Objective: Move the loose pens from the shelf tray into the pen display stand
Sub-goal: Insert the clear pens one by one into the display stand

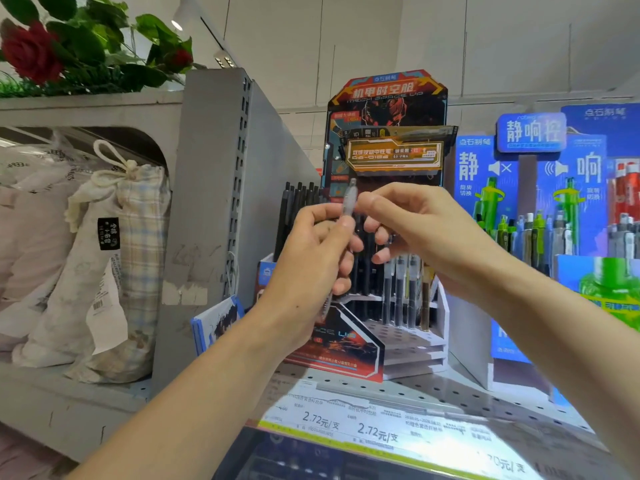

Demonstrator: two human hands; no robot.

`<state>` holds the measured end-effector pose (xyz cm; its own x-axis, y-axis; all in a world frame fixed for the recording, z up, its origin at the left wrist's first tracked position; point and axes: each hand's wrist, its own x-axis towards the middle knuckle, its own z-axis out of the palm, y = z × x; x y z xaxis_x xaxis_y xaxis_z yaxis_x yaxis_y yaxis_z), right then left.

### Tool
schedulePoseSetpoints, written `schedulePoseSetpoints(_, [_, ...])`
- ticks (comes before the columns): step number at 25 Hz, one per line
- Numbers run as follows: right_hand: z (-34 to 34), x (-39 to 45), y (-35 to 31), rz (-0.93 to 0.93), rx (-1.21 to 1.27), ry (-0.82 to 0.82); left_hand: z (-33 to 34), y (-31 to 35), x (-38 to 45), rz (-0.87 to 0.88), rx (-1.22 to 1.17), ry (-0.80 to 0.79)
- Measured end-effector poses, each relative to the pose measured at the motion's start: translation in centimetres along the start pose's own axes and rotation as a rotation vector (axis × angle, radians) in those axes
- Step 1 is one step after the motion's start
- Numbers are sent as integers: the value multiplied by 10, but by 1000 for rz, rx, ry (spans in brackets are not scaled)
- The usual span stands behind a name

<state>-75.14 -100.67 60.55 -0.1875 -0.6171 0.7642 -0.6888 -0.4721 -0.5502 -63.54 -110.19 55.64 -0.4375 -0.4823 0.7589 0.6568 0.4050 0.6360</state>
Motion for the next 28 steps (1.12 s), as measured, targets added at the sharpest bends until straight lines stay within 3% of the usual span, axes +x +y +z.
schedulePoseSetpoints(6, [-27, -13, -1, 50, -54, 1, 29, -10, -2, 26, 86, -109])
schedulePoseSetpoints(13, [-52, -3, 3, 98, 173, 222, 19, -22, -45, -23, 364, -158])
schedulePoseSetpoints(17, [-45, -1, 14, 59, -85, 266, 12, -27, -78, 25, 521, -330])
schedulePoseSetpoints(20, [-35, -4, 29, 100, -358, 197, 9, -35, -90, 76, 619, -367])
schedulePoseSetpoints(28, [-19, -1, 43, 109, -526, 188, 6, -36, -93, 59, 620, -414])
